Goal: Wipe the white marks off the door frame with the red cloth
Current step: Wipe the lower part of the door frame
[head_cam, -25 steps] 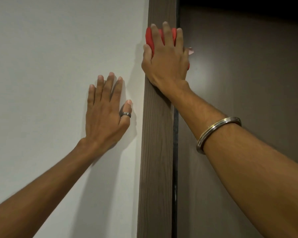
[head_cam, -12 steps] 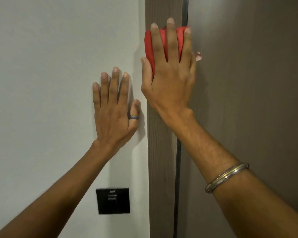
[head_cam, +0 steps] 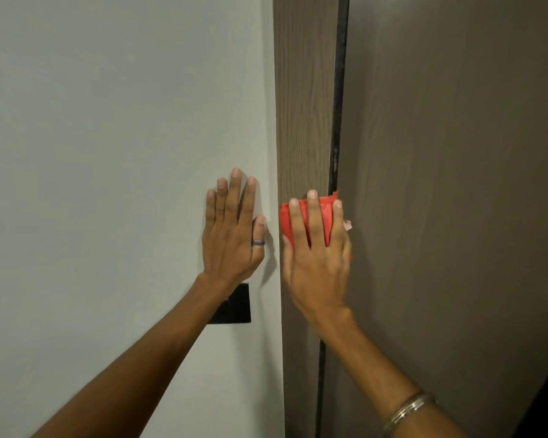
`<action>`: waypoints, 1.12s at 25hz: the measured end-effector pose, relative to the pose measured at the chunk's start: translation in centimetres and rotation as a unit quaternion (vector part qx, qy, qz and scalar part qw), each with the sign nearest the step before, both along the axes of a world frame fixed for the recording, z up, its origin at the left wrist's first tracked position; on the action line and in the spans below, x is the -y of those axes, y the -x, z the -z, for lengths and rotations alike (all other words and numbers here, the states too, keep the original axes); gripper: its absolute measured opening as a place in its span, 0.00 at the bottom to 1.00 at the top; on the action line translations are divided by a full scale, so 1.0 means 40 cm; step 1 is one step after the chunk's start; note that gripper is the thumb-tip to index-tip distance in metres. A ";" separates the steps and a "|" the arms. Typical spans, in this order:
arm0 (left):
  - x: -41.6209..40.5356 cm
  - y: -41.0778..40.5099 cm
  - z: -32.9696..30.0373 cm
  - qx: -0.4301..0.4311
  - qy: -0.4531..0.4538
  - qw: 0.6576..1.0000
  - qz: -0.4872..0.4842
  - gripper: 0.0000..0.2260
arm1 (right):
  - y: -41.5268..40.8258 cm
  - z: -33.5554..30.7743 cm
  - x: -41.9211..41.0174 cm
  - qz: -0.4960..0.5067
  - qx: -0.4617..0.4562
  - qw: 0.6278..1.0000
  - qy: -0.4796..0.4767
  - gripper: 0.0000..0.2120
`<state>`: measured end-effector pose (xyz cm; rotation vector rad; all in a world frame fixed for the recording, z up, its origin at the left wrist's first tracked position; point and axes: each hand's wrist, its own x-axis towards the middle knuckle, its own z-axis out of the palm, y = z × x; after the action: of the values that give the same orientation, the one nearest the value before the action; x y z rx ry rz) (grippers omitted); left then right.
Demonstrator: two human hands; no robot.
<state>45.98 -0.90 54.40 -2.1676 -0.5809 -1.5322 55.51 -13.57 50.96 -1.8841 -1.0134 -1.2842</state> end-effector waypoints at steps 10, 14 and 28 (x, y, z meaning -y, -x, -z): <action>0.230 0.141 0.373 -0.034 0.250 0.959 0.128 0.26 | 0.117 0.376 0.194 -0.310 -0.487 0.816 -0.033 0.30; 0.350 0.259 0.559 -0.004 0.596 0.771 0.225 0.18 | 0.205 0.470 0.272 -0.411 -0.809 0.299 -0.296 0.26; 0.319 0.652 0.935 0.198 0.924 0.318 0.075 0.12 | 0.602 0.870 0.176 -0.196 -0.900 0.382 0.077 0.11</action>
<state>19.92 -13.67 17.00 -2.4768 -3.9648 -1.0800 31.45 -20.62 16.16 -1.5937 -0.0941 1.3252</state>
